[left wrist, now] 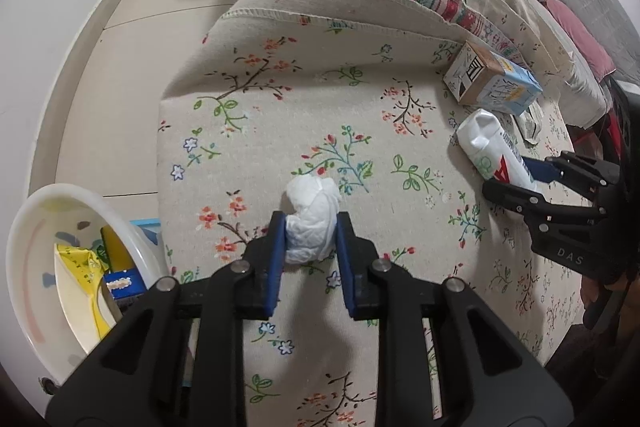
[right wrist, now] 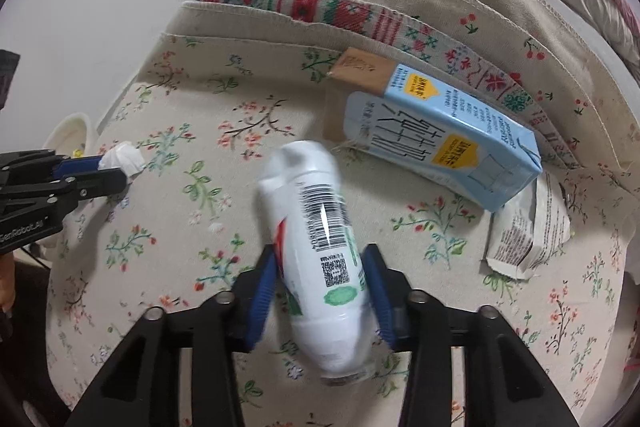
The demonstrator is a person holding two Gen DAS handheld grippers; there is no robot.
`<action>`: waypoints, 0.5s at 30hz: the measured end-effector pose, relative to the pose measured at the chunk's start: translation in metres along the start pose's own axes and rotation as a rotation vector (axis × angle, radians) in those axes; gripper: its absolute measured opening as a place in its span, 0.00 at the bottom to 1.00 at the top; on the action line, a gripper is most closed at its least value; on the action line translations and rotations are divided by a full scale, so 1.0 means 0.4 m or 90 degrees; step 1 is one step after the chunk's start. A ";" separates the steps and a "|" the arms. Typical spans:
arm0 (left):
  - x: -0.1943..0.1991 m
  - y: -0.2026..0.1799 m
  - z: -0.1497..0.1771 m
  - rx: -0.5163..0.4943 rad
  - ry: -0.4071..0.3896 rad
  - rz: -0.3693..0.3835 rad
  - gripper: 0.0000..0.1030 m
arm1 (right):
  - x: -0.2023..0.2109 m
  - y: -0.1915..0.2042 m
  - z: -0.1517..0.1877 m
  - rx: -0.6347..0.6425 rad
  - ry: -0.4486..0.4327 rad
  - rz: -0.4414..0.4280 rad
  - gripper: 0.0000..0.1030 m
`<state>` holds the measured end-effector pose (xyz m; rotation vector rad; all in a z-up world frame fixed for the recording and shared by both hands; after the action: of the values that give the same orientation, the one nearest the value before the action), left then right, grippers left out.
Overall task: Collect trash
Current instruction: 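Carry the tissue ball and the AD bottle over the white bin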
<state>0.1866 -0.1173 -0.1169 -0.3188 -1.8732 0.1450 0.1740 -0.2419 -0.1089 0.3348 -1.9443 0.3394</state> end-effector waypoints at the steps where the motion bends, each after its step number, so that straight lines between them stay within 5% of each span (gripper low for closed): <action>1: 0.002 0.000 0.003 0.001 -0.001 0.000 0.25 | 0.002 0.009 0.000 0.002 -0.003 -0.002 0.38; 15: 0.053 0.018 -0.002 0.007 -0.031 0.013 0.24 | 0.077 0.134 -0.042 0.042 -0.058 -0.014 0.37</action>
<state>0.1822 -0.1042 -0.0991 -0.3297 -1.9169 0.1774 0.1559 -0.1885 -0.0784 0.4215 -2.0195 0.3805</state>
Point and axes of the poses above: each gripper's, at about its wrist camera, not at the fingertips, and x roughly against the way its jaws point, y to its left, z to its underside, the point moved 9 cm from there along -x, roughly the way its jaws point, and after that the axes turned 14 degrees about x, right-handed, at the moved point
